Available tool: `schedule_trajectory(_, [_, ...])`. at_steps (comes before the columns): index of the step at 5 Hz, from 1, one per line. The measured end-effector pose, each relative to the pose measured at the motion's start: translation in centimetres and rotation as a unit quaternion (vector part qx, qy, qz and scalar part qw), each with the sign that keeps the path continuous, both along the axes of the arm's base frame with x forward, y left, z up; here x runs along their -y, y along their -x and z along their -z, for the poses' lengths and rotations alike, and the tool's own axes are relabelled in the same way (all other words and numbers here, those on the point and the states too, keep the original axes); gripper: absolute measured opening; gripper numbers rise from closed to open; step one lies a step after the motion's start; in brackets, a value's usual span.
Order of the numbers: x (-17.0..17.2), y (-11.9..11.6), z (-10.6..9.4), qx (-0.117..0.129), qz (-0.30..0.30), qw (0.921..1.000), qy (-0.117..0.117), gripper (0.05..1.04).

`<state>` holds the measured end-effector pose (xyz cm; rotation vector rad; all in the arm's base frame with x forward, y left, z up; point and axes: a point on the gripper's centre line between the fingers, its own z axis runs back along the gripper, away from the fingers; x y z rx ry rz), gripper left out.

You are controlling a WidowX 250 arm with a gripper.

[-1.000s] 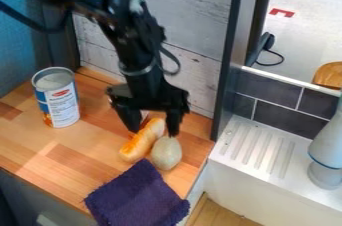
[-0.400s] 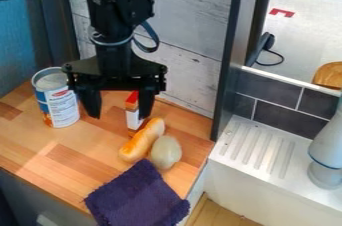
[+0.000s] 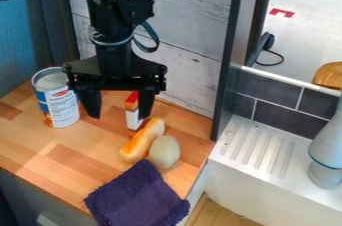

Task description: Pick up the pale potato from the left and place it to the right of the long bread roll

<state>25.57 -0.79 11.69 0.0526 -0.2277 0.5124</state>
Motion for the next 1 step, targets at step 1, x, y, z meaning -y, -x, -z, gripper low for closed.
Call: schedule_trajectory(1, [-0.04,0.00,0.00,0.000,-0.001,1.0000,0.000,1.001])
